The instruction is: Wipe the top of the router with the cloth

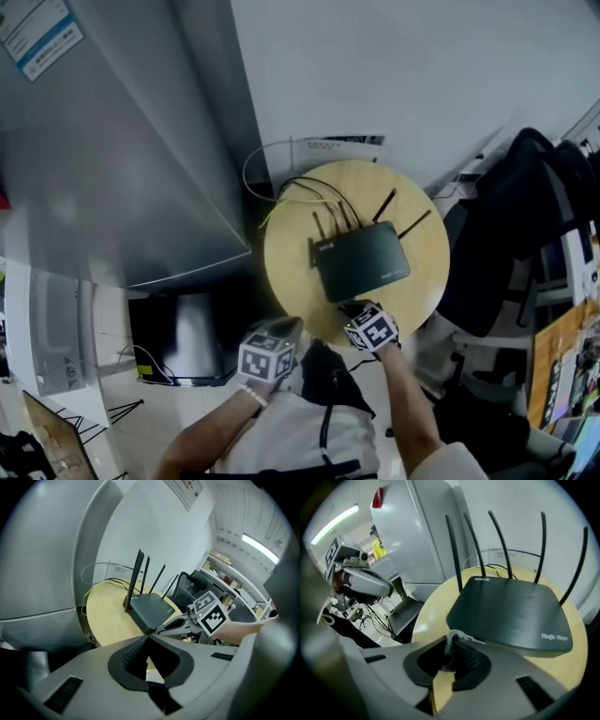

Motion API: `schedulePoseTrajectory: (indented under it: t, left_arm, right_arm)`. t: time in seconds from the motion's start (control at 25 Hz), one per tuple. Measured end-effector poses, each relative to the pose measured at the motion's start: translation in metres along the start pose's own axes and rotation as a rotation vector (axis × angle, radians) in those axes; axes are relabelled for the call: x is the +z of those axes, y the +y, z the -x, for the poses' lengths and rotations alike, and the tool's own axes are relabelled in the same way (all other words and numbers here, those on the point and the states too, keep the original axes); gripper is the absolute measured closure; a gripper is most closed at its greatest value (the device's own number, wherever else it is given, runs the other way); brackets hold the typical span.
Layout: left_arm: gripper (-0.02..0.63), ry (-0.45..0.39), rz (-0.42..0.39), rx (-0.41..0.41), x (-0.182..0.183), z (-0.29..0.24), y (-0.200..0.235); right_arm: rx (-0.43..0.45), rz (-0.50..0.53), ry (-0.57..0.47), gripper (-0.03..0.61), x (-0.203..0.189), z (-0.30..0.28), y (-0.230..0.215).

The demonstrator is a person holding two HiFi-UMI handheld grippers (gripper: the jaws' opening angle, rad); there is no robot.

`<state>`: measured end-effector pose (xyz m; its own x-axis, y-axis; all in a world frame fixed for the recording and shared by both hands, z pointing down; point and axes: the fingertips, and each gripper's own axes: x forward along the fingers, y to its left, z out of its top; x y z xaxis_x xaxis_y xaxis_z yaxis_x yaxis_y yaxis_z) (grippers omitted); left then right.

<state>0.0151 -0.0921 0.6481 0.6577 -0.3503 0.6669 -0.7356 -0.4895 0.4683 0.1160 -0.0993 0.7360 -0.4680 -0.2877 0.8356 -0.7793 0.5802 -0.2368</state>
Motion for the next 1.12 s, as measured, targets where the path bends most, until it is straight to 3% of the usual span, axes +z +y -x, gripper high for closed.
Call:
schedulePoseTrajectory:
  t: [0.52, 0.88, 1.12]
  left_arm:
    - [0.617, -0.023, 0.018, 0.012, -0.020, 0.044, 0.019]
    - [0.617, -0.032, 0.061, 0.022, -0.029, 0.060, 0.035]
    - [0.617, -0.045, 0.082, 0.028, -0.023, 0.062, 0.042]
  right_arm:
    - [-0.093, -0.131, -0.043, 0.545, 0.031, -0.019, 0.037]
    - [-0.184, -0.383, -0.130, 0.545, 0.056, -0.019, 0.050]
    - [-0.242, -0.492, -0.177, 0.545, 0.078, -0.025, 0.030]
